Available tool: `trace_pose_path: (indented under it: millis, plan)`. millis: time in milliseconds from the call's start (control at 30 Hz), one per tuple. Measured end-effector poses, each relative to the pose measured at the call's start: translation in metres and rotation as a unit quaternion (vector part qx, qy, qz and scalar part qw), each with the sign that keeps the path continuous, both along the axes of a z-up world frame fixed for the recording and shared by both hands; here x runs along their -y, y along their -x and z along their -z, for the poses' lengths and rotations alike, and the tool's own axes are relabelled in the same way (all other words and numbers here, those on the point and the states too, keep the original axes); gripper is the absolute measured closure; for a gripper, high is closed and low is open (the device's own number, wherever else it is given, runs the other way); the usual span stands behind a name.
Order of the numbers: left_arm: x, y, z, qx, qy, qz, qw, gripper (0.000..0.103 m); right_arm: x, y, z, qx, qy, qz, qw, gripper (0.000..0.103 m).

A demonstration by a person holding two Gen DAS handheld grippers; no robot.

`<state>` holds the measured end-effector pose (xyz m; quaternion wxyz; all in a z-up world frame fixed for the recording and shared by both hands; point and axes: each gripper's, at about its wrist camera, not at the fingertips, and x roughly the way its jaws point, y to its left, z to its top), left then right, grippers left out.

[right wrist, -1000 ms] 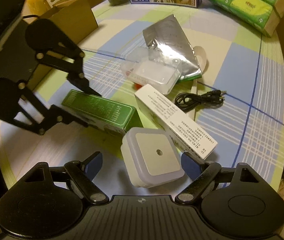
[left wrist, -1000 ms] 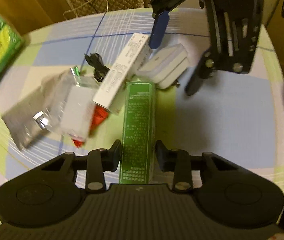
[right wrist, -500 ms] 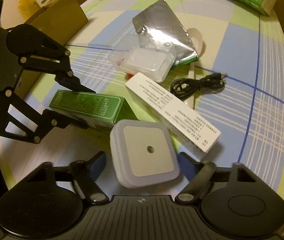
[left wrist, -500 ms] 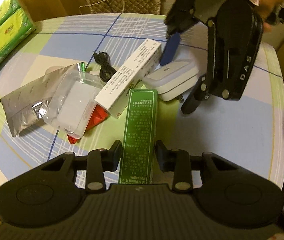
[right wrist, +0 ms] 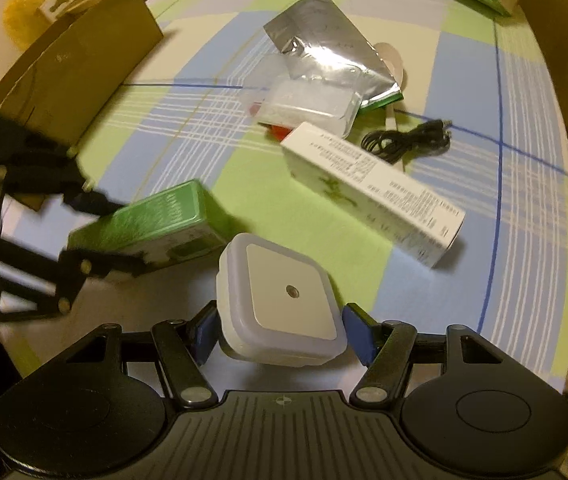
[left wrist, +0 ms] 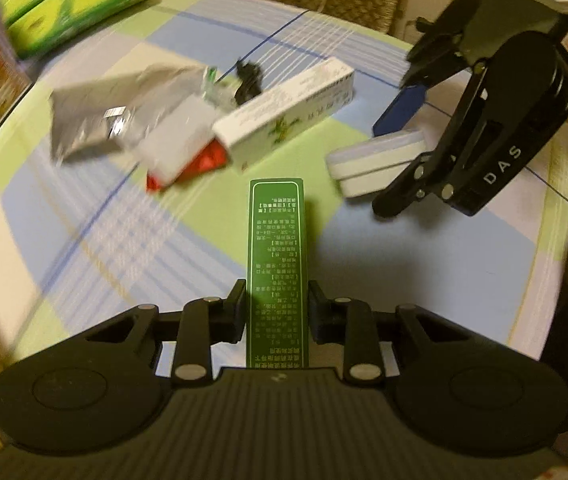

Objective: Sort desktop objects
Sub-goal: 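Grasp the white square night light with the right tool while the left holds the green box, then carry the green box and night light over the cardboard box with both tools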

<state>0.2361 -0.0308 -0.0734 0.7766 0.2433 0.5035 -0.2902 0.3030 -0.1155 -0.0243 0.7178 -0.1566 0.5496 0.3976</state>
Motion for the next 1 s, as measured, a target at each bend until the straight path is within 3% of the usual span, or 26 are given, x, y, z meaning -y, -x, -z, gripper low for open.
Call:
trace_pose_path:
  millis: [133,400,567,767,1000]
  plan:
    - [-0.009,0.027,-0.002,0.000,0.003,-0.042,0.9991,0.078,-0.004,0.023,0.003,-0.011,0.013,0.039,0.999,0.040]
    - [-0.024,0.070,-0.005,0.004,0.034,-0.098,0.9946,0.078,-0.012,0.064,0.016,-0.025,0.002,0.043,0.999,0.039]
    - [-0.028,0.081,-0.009,0.017,0.045,-0.105,0.9933,0.078,-0.008,0.070,0.013,-0.026,-0.013,0.058,0.998,0.028]
    - [-0.037,0.080,-0.011,0.017,0.068,-0.114,0.9910,0.076,0.001,0.066,0.007,-0.028,-0.042,0.092,0.994,0.028]
    - [-0.037,0.073,-0.004,0.005,0.078,-0.114,0.9904,0.075,0.011,0.056,0.016,-0.064,-0.065,0.137,0.986,0.028]
